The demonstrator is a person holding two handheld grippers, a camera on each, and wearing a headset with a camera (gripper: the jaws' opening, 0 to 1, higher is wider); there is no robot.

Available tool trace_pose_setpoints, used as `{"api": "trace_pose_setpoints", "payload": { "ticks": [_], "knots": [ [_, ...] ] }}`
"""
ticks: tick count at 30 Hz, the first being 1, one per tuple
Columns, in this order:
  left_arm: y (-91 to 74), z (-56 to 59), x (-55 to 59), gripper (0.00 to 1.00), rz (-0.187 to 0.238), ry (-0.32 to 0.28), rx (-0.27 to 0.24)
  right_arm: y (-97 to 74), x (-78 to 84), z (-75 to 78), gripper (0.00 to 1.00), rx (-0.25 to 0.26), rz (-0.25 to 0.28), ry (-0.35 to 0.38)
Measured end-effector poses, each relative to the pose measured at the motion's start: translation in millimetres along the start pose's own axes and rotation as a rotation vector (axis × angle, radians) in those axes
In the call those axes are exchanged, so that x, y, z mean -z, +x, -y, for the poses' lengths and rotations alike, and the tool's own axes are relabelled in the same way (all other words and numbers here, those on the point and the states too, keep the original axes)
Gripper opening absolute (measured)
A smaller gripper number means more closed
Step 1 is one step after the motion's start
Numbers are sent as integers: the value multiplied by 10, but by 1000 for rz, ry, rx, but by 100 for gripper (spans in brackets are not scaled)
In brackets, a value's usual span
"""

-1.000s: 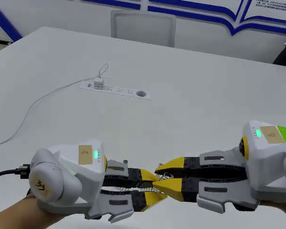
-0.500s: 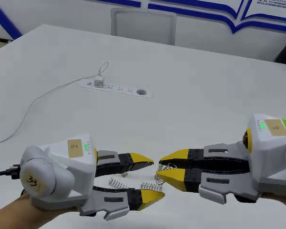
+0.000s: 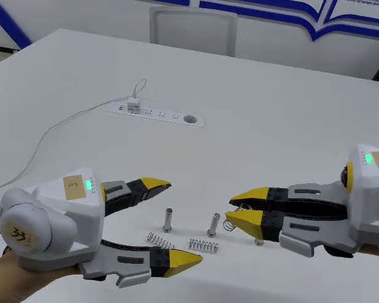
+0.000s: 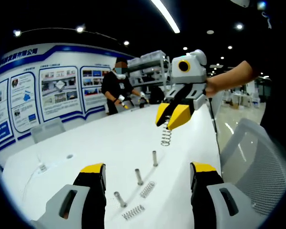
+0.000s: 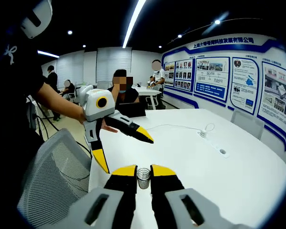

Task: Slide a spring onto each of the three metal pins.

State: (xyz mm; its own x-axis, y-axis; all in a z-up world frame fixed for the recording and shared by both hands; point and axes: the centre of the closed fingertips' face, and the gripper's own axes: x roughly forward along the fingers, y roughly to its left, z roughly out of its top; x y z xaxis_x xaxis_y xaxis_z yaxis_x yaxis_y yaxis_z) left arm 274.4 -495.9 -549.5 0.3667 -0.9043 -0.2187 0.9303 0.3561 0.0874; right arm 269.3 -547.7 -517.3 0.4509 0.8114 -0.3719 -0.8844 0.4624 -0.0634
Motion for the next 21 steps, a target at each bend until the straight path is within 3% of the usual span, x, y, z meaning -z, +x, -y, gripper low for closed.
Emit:
{"api": "trace_pose_setpoints", "payload": {
  "ticks": [4, 10, 18, 21],
  "knots": [
    [-69, -98, 48, 83, -6, -15, -42, -47, 34, 144, 11, 37, -7, 14],
    [-196, -196, 102, 89, 3, -50, -83, -107, 105, 327, 11, 97, -14, 43],
    [-275, -293, 136, 100, 1, -83, -137, -180, 423, 648, 11, 209, -70, 130],
    [-291, -299, 161, 100, -12, -80, -144, -202, 543, 737, 11, 241, -94, 147]
  ]
}}
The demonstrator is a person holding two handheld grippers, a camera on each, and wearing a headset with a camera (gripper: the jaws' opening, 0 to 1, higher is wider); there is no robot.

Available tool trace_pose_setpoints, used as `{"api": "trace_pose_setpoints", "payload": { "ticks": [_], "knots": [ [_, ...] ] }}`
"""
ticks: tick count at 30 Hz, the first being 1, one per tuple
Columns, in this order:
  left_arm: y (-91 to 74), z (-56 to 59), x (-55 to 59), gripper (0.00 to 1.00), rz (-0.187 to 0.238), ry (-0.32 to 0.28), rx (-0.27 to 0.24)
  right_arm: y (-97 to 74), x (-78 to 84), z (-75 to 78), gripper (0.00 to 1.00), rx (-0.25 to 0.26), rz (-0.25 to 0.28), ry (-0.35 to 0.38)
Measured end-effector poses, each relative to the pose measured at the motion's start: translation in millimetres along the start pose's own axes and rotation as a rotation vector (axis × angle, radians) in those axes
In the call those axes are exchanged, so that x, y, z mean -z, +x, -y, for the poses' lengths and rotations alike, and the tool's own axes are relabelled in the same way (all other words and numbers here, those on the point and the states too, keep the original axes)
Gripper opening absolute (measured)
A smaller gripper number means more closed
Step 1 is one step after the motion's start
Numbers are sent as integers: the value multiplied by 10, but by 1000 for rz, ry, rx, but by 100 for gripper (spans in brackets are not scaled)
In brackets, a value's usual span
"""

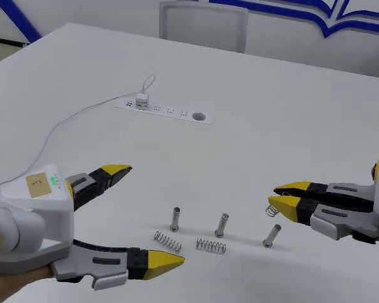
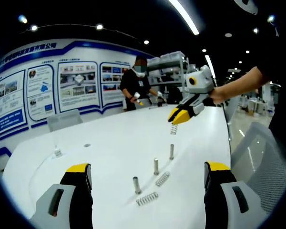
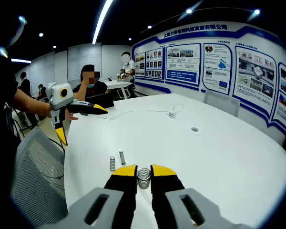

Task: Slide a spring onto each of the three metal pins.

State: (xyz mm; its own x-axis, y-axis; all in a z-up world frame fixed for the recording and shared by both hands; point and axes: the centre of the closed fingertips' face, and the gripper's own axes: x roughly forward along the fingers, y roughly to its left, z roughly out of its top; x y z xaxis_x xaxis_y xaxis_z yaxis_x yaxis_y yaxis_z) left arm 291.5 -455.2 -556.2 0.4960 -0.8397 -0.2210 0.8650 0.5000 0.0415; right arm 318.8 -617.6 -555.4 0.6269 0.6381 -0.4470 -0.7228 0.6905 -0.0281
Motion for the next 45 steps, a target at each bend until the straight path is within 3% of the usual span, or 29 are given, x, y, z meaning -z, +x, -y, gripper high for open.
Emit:
{"api": "trace_pose_setpoints", "payload": {
  "ticks": [9, 14, 30, 45],
  "knots": [
    [-85, -51, 141, 100, -43, -23, -27, 48, 267, 241, 11, 79, -50, 51],
    [-69, -80, 94, 100, -21, -43, -48, 92, 447, 305, 11, 104, -83, 80],
    [6, -8, 147, 100, -38, -64, -35, 196, 639, 316, 11, 99, -138, 83],
    [-40, -86, 152, 100, -29, -105, -65, 298, 840, 310, 11, 94, -184, 75]
  ]
}}
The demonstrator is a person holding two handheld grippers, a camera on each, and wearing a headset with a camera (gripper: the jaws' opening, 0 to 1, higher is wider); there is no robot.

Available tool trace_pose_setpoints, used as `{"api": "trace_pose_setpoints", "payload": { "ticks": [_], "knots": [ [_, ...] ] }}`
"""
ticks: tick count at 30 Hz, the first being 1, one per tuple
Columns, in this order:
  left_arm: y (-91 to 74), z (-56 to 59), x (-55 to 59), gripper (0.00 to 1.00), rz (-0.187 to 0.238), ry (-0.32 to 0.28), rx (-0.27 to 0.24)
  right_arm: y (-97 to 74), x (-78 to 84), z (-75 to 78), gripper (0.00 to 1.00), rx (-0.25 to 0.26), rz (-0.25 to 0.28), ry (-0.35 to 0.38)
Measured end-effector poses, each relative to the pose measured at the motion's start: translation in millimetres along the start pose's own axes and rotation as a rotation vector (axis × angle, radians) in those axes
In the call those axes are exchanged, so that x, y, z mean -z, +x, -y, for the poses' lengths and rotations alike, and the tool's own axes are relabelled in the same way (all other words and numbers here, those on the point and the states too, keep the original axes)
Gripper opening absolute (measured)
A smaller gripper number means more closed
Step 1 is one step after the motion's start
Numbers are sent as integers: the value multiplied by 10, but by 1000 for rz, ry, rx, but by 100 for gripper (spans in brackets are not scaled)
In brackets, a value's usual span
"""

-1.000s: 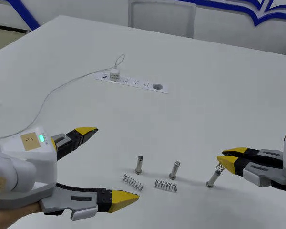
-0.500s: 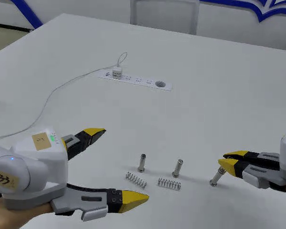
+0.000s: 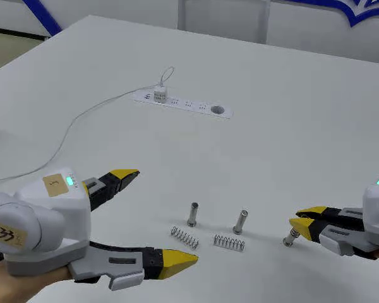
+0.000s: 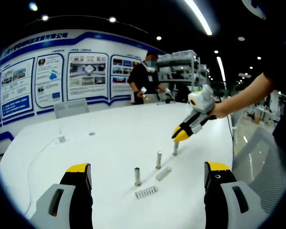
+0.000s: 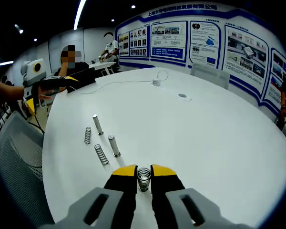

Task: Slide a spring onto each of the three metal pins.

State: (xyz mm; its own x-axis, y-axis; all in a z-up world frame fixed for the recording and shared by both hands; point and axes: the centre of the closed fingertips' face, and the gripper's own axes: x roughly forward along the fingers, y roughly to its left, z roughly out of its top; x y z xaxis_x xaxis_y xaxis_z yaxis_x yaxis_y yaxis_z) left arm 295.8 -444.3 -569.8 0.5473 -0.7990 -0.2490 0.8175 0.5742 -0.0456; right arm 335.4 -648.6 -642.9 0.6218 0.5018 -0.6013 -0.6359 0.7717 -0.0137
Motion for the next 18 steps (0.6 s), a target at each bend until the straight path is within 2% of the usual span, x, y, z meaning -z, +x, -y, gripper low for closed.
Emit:
{"api": "trace_pose_setpoints", "payload": {
  "ticks": [10, 18],
  "knots": [
    [41, 16, -4, 100, -3, 4, 3, 77, 104, 1, 11, 4, -12, 8],
    [18, 69, 115, 100, -33, -7, 16, 127, 161, -26, 11, -1, -29, 1]
  ]
}}
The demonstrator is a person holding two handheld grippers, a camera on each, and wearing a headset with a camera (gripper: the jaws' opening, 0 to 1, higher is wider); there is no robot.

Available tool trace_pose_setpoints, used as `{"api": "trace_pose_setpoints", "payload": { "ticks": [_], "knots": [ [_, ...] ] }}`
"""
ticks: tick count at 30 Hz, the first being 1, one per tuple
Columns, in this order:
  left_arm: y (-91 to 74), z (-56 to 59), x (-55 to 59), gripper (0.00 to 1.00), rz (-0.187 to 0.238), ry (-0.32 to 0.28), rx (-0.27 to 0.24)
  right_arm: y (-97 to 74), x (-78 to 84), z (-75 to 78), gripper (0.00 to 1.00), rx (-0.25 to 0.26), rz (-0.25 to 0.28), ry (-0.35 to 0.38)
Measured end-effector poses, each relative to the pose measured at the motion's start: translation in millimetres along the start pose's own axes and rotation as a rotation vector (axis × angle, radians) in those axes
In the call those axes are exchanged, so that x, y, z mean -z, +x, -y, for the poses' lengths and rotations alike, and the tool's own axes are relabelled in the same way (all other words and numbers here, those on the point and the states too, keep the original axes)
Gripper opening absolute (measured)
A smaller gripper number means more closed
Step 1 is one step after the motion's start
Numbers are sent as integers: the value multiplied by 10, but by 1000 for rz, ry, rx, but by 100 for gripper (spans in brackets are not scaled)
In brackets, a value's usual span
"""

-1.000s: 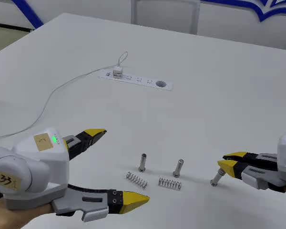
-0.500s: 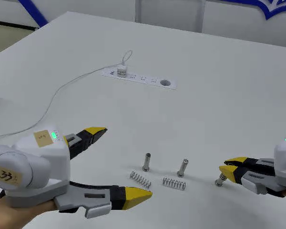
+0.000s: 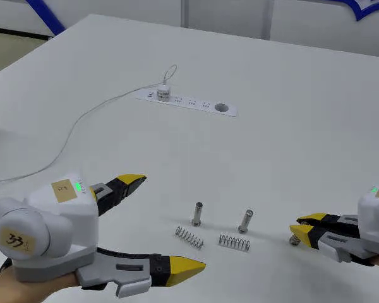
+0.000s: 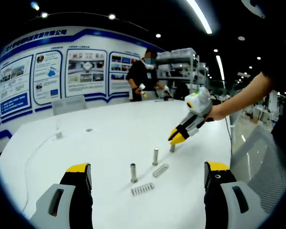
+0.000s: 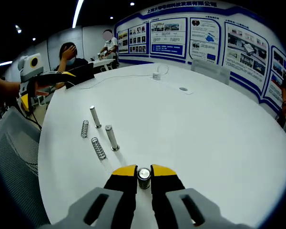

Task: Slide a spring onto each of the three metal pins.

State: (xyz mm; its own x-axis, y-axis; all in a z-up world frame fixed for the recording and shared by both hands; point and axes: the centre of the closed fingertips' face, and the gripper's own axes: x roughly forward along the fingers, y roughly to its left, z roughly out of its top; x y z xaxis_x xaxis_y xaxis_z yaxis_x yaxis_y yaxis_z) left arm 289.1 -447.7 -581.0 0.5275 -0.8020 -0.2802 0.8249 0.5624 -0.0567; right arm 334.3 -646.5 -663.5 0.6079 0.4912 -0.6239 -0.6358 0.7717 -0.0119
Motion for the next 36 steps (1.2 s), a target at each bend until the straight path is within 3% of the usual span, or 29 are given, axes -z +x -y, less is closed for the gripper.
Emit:
{"api": "trace_pose_setpoints", "payload": {
  "ticks": [4, 16, 20, 29, 36],
  "knots": [
    [-6, 6, 36, 100, -10, -3, -2, 16, 14, 3, 11, 1, -3, 2],
    [-36, 7, -63, 100, 20, -9, -12, 2, 36, -4, 12, 6, -14, -17],
    [-46, 14, -78, 100, 21, -1, -11, -57, -16, 22, 19, 26, 3, -29],
    [-42, 26, -151, 100, 35, 14, -11, -200, -131, 40, 21, 46, 20, -41],
    [-65, 11, -195, 100, 40, 36, -10, -279, -284, -144, 23, 2, 19, -157]
  ]
}}
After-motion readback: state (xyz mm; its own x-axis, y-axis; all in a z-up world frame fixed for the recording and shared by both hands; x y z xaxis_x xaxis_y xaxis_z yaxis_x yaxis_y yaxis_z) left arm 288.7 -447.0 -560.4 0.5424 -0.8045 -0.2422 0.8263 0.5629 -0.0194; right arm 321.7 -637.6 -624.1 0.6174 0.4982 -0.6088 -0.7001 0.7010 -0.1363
